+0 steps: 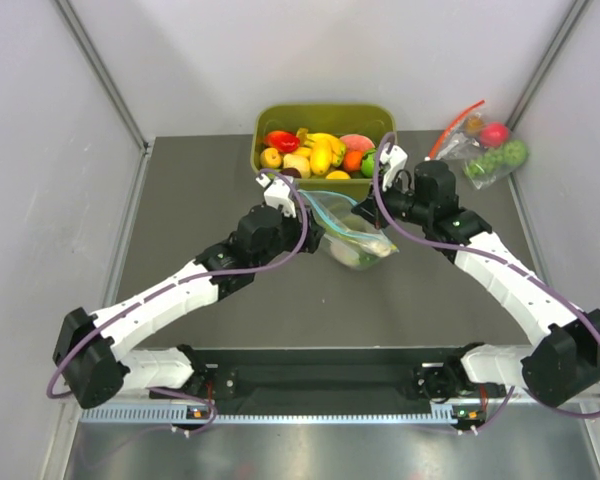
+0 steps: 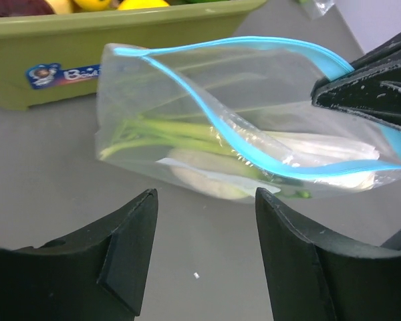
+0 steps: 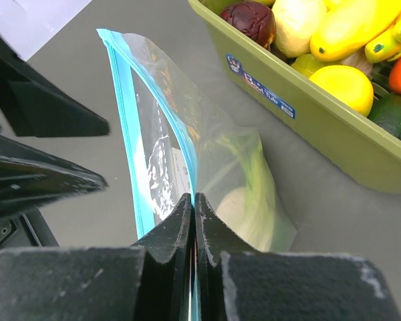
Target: Open the zip-top bag and remove the fake food
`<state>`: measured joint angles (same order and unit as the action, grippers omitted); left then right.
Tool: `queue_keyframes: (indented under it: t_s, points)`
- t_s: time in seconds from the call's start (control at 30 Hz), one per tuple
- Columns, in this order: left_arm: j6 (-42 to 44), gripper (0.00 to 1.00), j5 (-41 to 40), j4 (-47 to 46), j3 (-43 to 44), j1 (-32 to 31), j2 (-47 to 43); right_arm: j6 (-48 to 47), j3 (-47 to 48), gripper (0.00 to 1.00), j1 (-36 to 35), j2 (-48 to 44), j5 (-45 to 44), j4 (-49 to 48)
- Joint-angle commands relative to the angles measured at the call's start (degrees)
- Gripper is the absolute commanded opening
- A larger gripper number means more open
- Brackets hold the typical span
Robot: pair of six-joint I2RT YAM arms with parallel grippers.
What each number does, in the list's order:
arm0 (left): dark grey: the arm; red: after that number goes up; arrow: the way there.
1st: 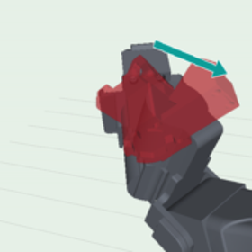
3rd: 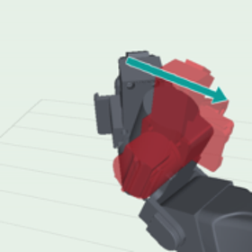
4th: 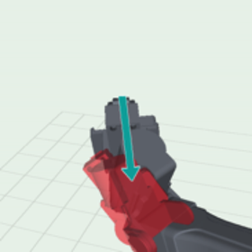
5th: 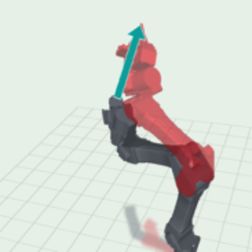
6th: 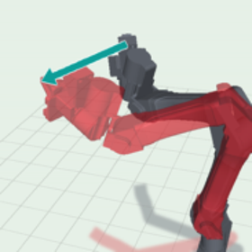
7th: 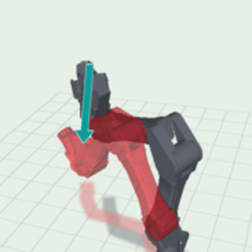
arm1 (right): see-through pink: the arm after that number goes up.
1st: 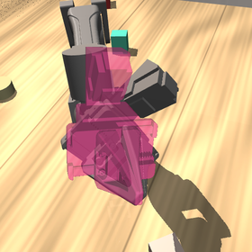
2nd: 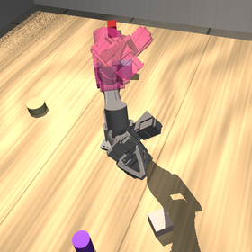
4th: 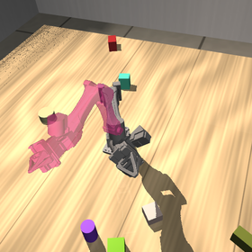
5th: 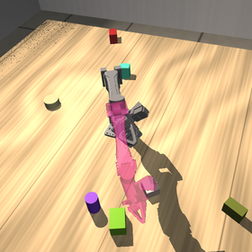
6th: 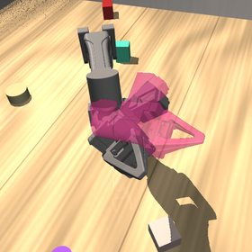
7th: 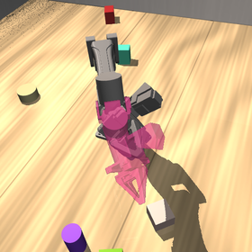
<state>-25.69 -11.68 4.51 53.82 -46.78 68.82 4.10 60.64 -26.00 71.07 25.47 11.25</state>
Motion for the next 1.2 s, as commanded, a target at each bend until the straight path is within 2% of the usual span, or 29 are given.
queue_keyframes:
  t_s: [0.0, 0.53, 0.7, 0.8, 0.93, 0.97, 1.0, 1.17]
  points:
    - [-3.3, 0.65, 2.5, -9.2, -0.8, -0.2, 1.7, 0.1, 0.3, 0.0, -0.9, -0.1, 0.6, -3.2]
    - [-8.8, 0.69, 1.2, -22.7, -3.7, -0.2, 6.4, -1.5, -2.5, 0.0, -1.5, -1.5, 0.4, -2.5]
    - [-8.9, 0.69, 1.0, -21.7, -2.9, -0.1, 8.3, -1.7, -3.1, 0.0, -1.6, -1.8, 0.3, -2.8]
    - [-9.3, 0.66, 1.7, -21.4, -2.2, -0.1, 10.5, -1.6, -3.3, 0.0, -1.7, -2.2, 0.5, -3.2]
    - [-9.6, 0.25, 3.2, -22.1, -2.1, -0.1, 12.1, -1.6, -3.9, 0.0, -1.8, -3.0, -0.5, -3.2]
    - [-9.6, 0.05, 3.3, -21.8, -2.1, -0.1, 12.0, -1.6, -3.9, 0.0, -1.9, -3.3, -2.3, -3.2]
    - [-9.6, 0.0, 3.2, -21.6, -2.1, -0.1, 11.6, -1.7, -3.7, 0.0, -1.9, -3.7, -3.6, -2.5]
    - [-6.4, 0.0, 4.1, -16.0, 0.1, 1.9, 6.7, -2.8, 0.0, 0.0, -1.4, -4.4, -12.1, 0.7]
